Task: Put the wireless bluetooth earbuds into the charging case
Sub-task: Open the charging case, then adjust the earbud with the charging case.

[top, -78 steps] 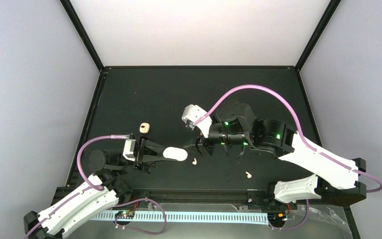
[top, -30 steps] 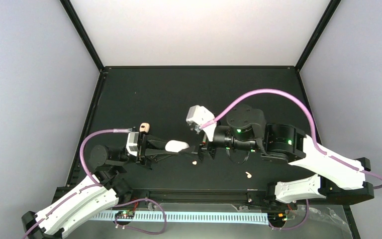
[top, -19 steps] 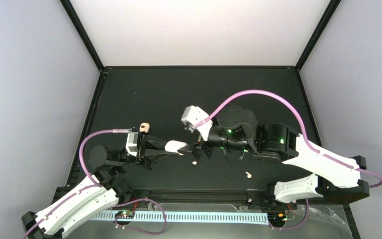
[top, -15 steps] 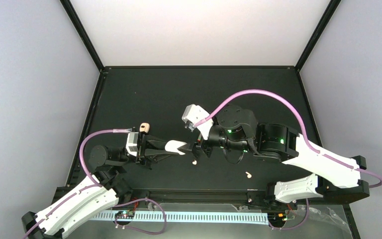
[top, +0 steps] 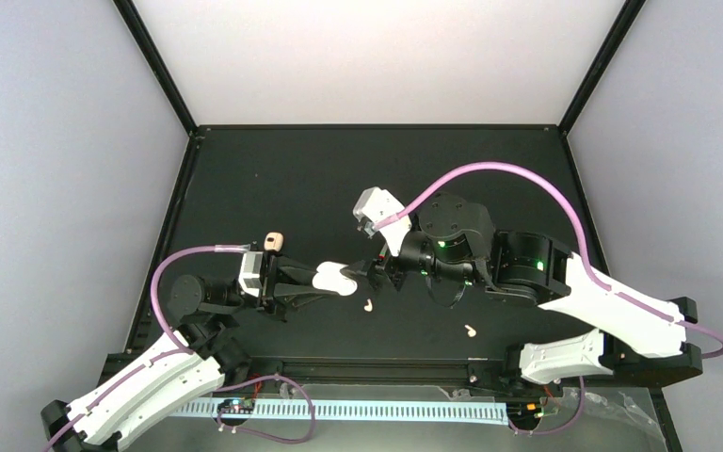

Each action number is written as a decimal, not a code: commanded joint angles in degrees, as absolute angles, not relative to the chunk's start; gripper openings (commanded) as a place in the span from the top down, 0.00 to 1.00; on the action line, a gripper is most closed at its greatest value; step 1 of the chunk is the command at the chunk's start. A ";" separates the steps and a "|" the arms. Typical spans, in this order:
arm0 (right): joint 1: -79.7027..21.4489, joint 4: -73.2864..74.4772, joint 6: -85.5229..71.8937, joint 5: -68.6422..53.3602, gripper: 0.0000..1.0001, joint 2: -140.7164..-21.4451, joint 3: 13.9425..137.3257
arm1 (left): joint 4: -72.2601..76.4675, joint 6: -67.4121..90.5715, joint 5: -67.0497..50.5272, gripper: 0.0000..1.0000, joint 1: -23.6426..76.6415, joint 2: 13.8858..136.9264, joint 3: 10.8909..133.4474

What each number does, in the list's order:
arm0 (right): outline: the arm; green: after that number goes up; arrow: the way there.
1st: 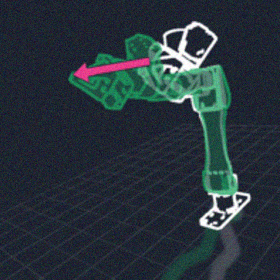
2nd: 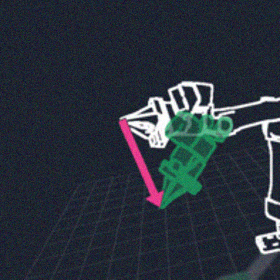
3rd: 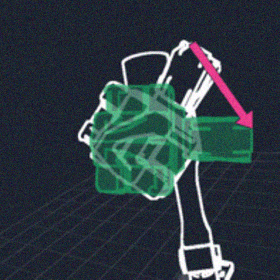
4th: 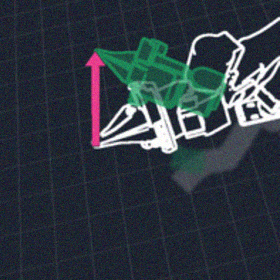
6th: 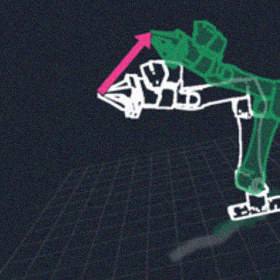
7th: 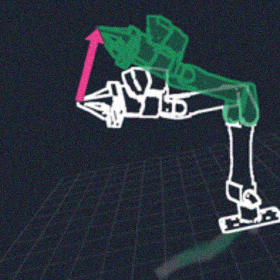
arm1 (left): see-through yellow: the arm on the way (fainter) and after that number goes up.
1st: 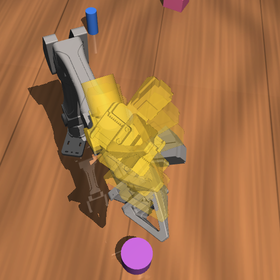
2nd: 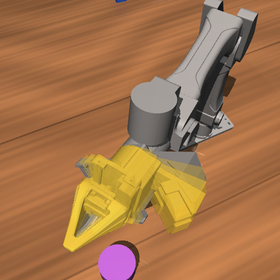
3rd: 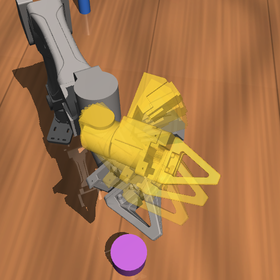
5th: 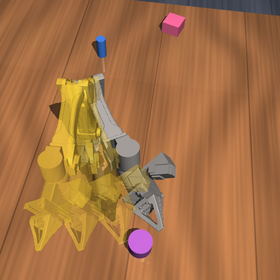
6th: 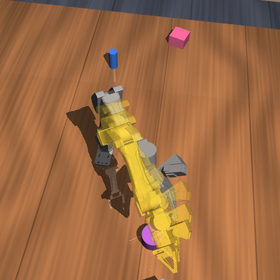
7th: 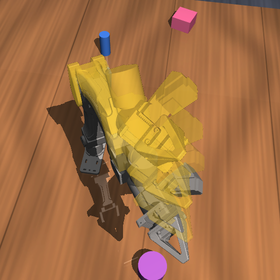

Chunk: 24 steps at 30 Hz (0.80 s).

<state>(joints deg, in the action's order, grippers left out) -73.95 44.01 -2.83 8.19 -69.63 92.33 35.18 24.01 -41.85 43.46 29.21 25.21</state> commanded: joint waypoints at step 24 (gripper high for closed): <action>-72.77 45.66 -2.05 -0.17 0.12 -67.35 91.05 | 37.37 24.18 -43.68 0.98 43.33 27.47 25.40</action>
